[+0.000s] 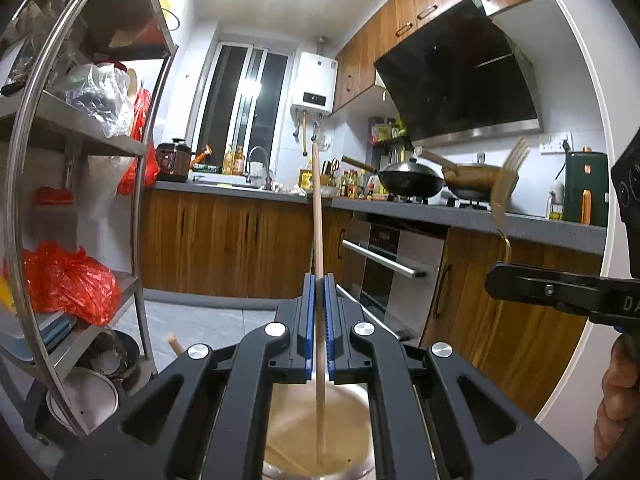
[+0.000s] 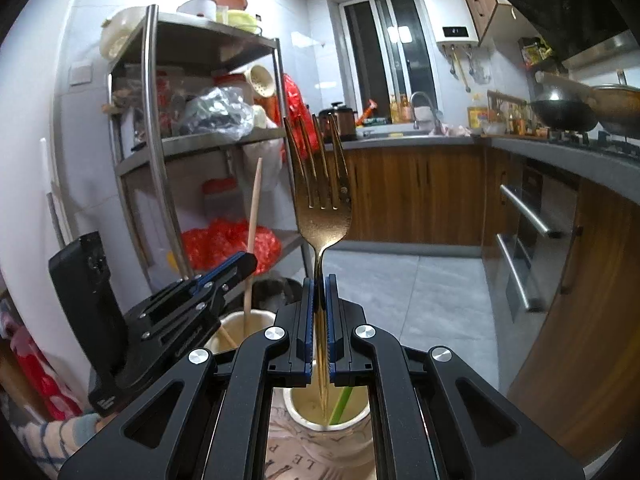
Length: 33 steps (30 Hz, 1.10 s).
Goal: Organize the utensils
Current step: 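Drop chopstick into tall holder with left tool while right drops gold fork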
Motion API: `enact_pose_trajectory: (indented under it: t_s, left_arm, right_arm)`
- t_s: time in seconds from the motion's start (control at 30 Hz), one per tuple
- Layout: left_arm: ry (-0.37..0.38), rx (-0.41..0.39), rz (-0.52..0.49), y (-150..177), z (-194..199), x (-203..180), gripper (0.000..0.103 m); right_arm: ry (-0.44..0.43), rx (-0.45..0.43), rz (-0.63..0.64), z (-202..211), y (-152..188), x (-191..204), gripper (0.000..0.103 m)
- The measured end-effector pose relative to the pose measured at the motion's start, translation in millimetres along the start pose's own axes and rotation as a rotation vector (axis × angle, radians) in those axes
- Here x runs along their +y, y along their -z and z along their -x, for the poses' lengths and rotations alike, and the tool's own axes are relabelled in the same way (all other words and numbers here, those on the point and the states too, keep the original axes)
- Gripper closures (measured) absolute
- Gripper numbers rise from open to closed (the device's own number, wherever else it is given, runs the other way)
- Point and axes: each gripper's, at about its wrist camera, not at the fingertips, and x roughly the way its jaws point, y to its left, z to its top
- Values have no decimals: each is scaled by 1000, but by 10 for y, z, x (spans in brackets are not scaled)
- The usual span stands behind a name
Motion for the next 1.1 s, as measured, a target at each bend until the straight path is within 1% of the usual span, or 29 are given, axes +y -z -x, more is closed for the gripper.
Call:
enact_pose_trajectory:
  t_s: [0.27, 0.47, 0.73, 1.1]
  left_arm:
    - [-22, 96, -29, 204, -28, -46, 99]
    - [-37, 131, -42, 262, -66, -74, 99]
    - [-66, 157, -48, 299, -97, -76, 99]
    - [-80, 157, -48, 286, -85, -60, 99]
  right_arm:
    - [0, 114, -2, -301, 180, 6, 96]
    - [5, 166, -24, -467, 285, -50, 96]
    - [-6, 189, -55, -594, 353, -94, 96]
    - [-9, 176, -74, -674, 370, -113, 96]
